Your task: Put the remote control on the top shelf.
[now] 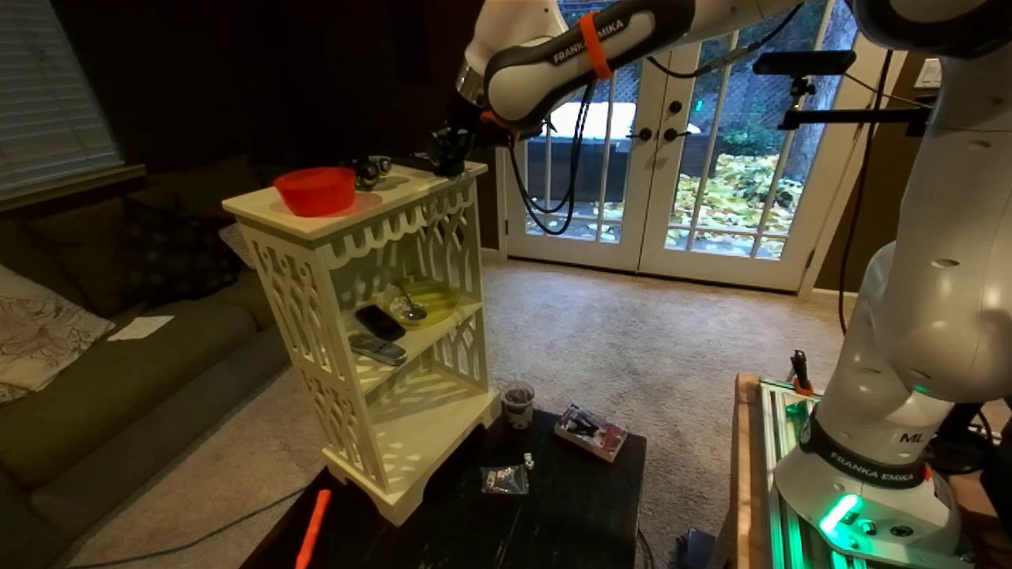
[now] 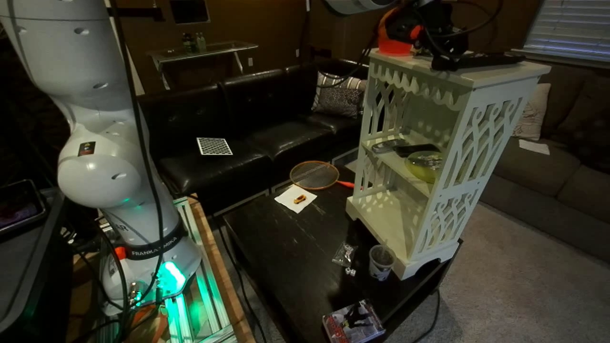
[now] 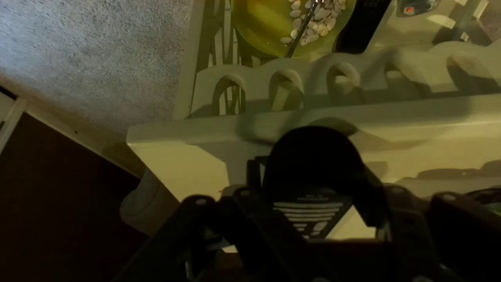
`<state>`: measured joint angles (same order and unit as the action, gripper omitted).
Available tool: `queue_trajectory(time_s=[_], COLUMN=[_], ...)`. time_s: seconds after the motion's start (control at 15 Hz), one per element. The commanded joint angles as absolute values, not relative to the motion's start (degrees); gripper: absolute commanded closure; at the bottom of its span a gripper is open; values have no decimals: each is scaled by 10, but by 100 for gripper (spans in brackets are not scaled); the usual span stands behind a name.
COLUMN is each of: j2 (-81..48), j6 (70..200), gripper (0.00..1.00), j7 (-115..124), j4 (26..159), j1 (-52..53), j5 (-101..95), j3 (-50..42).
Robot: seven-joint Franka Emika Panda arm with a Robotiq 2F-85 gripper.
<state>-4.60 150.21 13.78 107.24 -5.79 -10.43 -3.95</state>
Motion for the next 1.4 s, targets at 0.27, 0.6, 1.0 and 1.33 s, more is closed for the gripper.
queue_trajectory(time_s=[0.27,0.6,1.0,1.33], j2=[8,52,162,281], j6=[1487,1437,1412,1393], gripper=[69,69,69,69], j7=[90,18,-66,-219], j4=[1093,1114,1216,1330], j1=[-57,-57,-58,-35], j5=[-6,77,77,80], j3=[-40,-49,-77,-118])
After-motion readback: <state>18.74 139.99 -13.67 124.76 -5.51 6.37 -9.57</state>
